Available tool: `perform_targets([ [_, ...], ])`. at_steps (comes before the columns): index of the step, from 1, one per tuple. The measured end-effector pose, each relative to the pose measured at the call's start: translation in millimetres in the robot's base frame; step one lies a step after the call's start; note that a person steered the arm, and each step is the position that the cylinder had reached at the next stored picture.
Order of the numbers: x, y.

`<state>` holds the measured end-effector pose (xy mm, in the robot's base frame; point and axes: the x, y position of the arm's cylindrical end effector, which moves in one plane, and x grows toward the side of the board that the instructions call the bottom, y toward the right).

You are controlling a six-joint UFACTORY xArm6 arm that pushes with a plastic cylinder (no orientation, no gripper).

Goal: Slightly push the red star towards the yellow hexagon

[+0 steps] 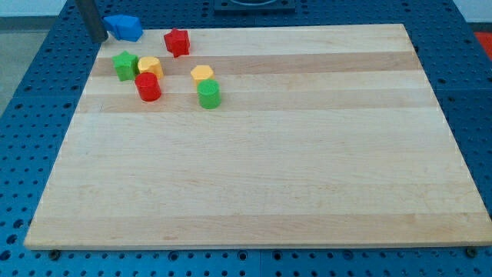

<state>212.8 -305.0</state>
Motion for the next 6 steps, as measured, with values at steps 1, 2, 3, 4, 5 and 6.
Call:
perform_targets([
  [1,3.6,0.7],
  [2,29.0,47.1],
  [3,-5.2,115.7],
  [4,-20.4,125.8],
  [5,-21.1,124.4],
  [6,6.2,188.0],
])
